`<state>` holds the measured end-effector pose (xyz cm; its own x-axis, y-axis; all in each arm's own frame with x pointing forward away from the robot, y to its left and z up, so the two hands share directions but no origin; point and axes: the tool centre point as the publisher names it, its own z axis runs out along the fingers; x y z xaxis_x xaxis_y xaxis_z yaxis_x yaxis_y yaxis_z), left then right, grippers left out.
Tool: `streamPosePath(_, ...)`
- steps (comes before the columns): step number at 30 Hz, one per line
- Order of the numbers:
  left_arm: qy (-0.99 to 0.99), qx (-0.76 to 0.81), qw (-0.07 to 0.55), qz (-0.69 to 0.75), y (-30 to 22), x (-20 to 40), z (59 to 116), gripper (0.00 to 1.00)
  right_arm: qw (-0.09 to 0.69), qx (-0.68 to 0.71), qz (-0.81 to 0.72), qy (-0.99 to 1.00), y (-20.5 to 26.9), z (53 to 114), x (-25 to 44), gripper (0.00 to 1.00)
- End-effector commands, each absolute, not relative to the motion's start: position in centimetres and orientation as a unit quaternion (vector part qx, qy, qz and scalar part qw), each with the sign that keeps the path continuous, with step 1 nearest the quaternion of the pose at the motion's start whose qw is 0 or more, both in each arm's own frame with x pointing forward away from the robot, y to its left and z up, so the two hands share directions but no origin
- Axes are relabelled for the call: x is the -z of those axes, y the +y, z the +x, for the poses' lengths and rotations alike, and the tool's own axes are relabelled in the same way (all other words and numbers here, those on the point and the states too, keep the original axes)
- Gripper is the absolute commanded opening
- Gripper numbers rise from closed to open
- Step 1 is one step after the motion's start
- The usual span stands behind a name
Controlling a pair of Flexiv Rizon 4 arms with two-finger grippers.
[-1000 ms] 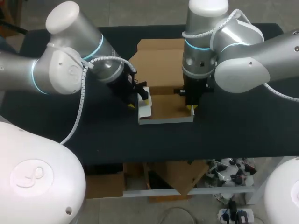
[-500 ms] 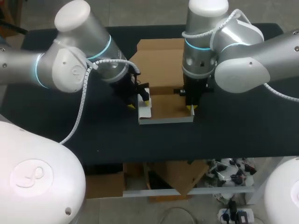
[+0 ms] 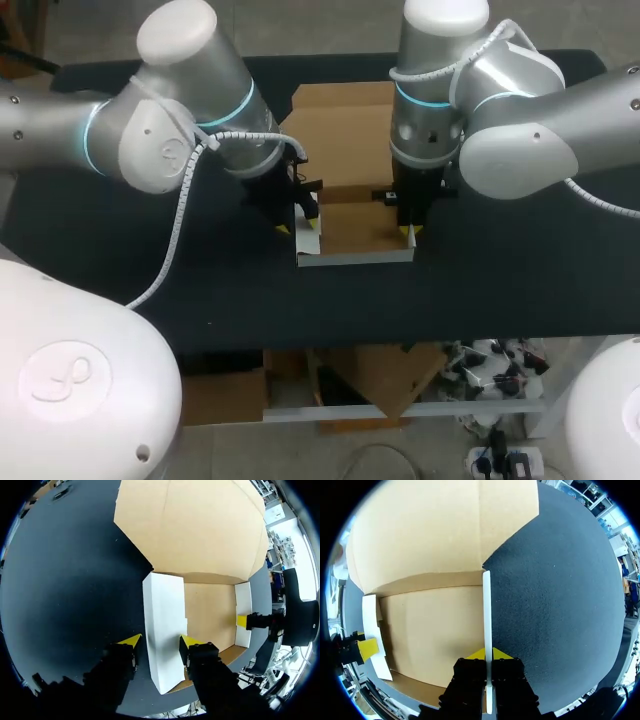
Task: Assemble the packaging by folding the flat box into shape, placing the metal phone stand inside, and closing the box properly
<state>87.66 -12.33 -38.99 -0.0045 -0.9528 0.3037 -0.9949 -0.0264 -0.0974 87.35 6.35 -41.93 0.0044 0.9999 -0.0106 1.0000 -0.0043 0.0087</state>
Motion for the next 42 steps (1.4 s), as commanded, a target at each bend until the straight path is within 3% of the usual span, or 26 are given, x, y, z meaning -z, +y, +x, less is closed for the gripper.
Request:
streamPosePath(1,-0.693,-0.123,0.050,0.709,-12.5,39.3,87.8,0.45,0.007,0.003,0.709,0.705,6.5,87.4,41.9,0.00)
streamPosePath(9,-0.691,-0.115,0.043,0.713,-12.3,39.5,87.9,0.38,0.007,0.003,0.709,0.705,6.5,87.4,41.9,0.00)
streamPosePath(31,-0.691,-0.090,0.039,0.716,-11.3,40.1,87.9,0.39,0.007,0.003,0.709,0.705,6.5,87.4,41.9,0.00)
streamPosePath(42,-0.691,-0.089,0.032,0.717,-11.3,39.8,88.0,0.30,0.007,0.003,0.709,0.705,6.5,87.4,41.9,0.00)
